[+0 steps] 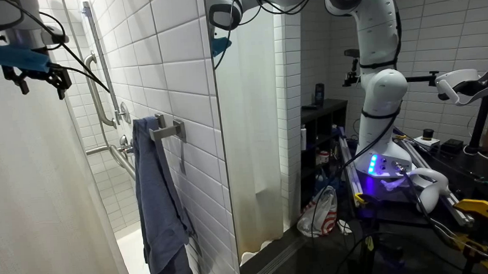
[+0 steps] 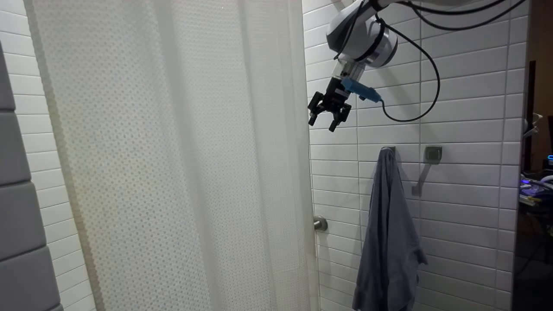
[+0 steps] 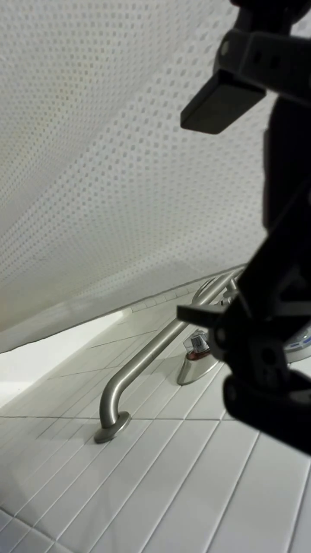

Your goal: Open the shower curtain

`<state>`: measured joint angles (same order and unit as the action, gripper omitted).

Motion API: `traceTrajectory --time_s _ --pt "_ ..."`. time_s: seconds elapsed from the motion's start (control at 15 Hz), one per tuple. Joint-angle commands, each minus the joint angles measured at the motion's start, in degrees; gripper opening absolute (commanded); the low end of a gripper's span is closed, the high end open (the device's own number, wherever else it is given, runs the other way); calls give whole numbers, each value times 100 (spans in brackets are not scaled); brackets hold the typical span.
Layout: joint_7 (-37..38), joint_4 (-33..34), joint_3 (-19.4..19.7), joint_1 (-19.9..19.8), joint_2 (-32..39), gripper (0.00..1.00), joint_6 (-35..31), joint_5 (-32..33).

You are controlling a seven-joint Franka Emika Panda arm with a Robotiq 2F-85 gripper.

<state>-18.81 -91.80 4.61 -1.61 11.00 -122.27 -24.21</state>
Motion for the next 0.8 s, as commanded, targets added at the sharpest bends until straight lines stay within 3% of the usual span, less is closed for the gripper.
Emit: traceTrajectory --time_s 0.0,0.33,0.73 --pt "34 23 -181 -163 2 100 11 47" --pt "-34 283 -246 -237 197 100 42 -7" --pt "-119 1077 -423 -398 797 100 257 -36"
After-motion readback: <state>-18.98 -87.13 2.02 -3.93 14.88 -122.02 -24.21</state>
